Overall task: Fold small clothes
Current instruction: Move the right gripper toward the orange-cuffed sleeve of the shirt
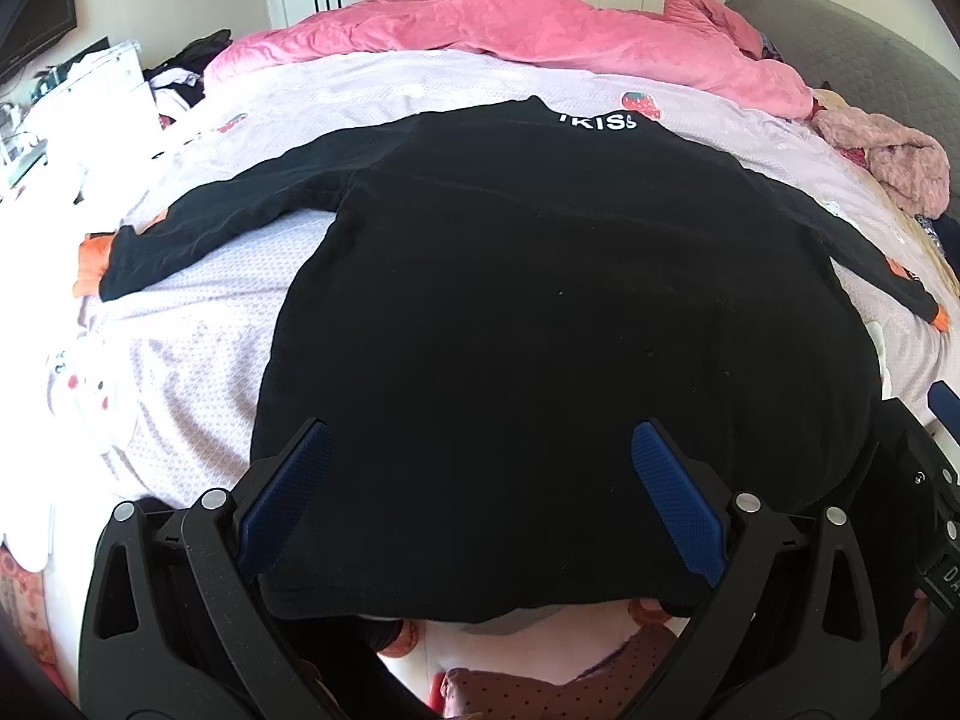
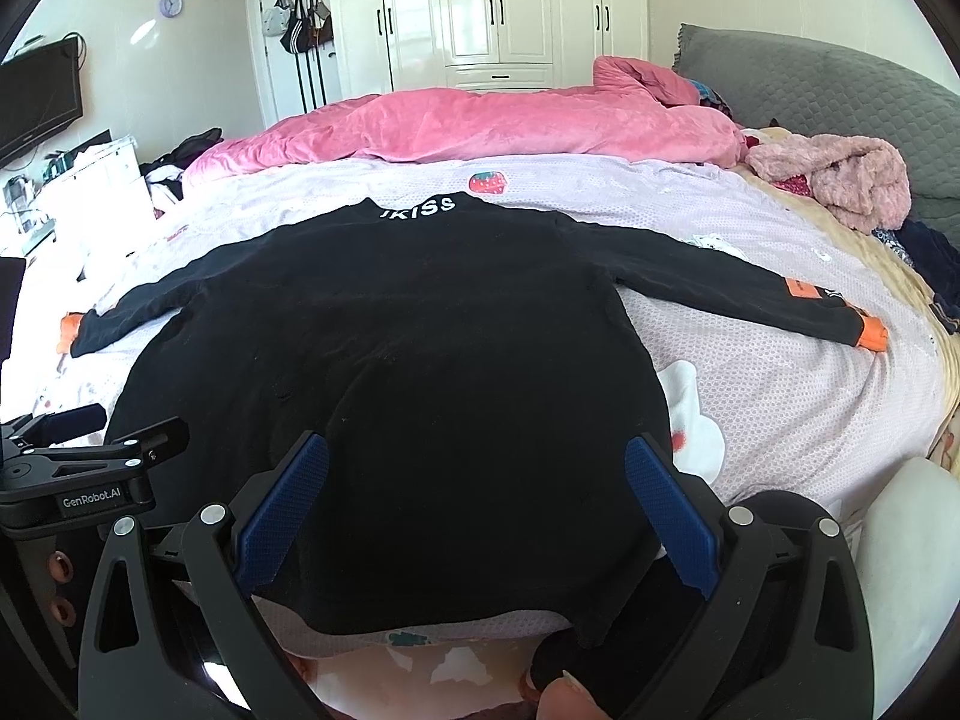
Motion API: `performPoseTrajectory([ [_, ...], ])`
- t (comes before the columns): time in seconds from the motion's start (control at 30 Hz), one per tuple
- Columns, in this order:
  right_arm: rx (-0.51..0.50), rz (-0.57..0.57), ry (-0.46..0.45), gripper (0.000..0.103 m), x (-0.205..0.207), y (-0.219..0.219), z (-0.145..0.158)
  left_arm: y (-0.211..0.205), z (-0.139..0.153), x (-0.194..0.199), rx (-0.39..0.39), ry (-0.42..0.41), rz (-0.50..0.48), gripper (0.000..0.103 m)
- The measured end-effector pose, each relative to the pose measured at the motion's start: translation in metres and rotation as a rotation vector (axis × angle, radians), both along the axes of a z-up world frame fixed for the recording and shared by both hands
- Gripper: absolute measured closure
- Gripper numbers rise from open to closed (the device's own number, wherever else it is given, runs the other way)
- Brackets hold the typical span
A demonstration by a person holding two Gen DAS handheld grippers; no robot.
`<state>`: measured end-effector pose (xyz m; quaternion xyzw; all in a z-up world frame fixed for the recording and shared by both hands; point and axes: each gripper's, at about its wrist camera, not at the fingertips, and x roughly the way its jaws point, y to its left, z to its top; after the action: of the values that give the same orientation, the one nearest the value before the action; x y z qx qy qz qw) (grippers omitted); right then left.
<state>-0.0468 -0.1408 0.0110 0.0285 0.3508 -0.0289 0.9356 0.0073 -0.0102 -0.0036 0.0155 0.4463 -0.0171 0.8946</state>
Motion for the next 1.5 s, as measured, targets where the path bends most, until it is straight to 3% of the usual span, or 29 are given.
performPoseTrajectory([
  [0.7,0.016,-0.066,-0.007,0.004,0.039,-0.036,0.008,-0.027,0.011,0.051,0.002,-0.008,-0.021,0.009],
  [1.5,-0.005,-0.122,-0.049,0.004,0.131,-0.074,0.046,-0.059,0.043,0.128,-0.026,-0.024,-0.007,0.009],
])
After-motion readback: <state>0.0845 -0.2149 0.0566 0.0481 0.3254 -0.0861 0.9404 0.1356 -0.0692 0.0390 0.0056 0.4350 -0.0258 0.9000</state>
